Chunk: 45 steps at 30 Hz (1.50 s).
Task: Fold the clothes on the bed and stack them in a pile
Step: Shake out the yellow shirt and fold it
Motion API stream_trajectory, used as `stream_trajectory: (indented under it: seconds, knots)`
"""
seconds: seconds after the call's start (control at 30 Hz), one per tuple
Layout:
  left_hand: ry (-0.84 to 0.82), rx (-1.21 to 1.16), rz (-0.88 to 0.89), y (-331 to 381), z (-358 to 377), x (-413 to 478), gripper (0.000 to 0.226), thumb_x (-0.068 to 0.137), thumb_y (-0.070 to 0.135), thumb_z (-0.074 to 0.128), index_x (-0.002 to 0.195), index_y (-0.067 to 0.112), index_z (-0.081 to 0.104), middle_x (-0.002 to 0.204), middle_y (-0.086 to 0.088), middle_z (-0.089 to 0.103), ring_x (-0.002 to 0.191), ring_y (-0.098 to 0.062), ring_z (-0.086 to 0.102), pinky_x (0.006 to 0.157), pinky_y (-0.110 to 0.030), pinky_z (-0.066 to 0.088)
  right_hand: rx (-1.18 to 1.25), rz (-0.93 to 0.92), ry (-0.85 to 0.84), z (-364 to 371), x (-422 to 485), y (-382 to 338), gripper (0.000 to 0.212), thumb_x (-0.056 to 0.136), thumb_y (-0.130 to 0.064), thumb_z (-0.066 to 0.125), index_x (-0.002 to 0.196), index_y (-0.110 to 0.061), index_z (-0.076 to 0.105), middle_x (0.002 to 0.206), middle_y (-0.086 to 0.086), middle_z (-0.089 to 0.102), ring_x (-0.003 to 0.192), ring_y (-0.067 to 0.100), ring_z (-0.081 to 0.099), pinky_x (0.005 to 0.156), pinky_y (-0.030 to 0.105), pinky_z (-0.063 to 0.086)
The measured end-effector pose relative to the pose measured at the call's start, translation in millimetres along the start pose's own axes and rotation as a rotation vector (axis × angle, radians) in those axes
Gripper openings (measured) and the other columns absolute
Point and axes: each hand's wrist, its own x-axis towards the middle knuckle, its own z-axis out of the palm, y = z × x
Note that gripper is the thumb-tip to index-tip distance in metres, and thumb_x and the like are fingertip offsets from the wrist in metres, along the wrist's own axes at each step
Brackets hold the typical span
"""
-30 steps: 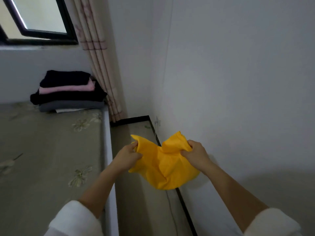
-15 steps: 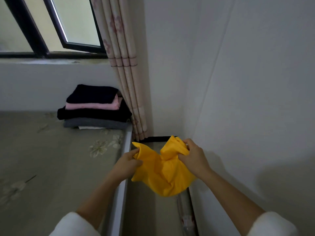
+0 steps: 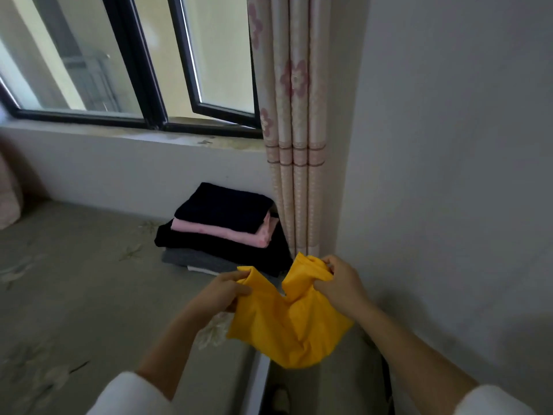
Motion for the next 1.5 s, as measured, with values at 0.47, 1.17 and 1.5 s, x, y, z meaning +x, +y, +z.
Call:
stream_trajectory:
  seconds: [0.47, 1.17, 1.5]
  knots:
    - [0.189, -0.077, -0.041, 115.3, -232.4, 290.3, 0.042, 0.095, 0.009, 0.051, 0.136, 0.017, 0.050, 0.123, -0.015, 0.060, 0.106, -0.036, 0.059, 0.094, -0.050, 0.048, 0.122, -0.025, -0.075, 84.0, 346.8, -79.6, 0.031, 0.082, -0.008, 0.065, 0.071, -0.022, 0.040, 0.065, -0.006, 0.037, 0.057, 0.002, 0.037, 0.052, 0.023, 0.022]
    - [0.404, 0.061, -0.328, -2.0, -320.0, 445.9, 0.053, 0.093, 0.018, 0.059, 0.141, 0.005, 0.041, 0.128, -0.018, 0.053, 0.111, -0.035, 0.053, 0.087, -0.044, 0.044, 0.515, 0.826, -0.200, 186.8, 445.9, -9.8, 0.071, 0.077, -0.019, 0.078, 0.137, -0.005, 0.041, 0.126, 0.011, 0.057, 0.109, 0.029, 0.057, 0.092, 0.043, 0.049]
    - [0.522, 0.457, -0.316, -17.0, -312.7, 443.1, 0.051, 0.089, 0.008, 0.052, 0.138, 0.005, 0.039, 0.131, -0.025, 0.047, 0.113, -0.041, 0.049, 0.087, -0.047, 0.043, 0.025, 0.584, -0.298, 172.1, 422.4, -4.7, 0.043, 0.082, -0.012, 0.067, 0.112, -0.006, 0.037, 0.095, 0.008, 0.058, 0.080, 0.017, 0.056, 0.065, 0.032, 0.045]
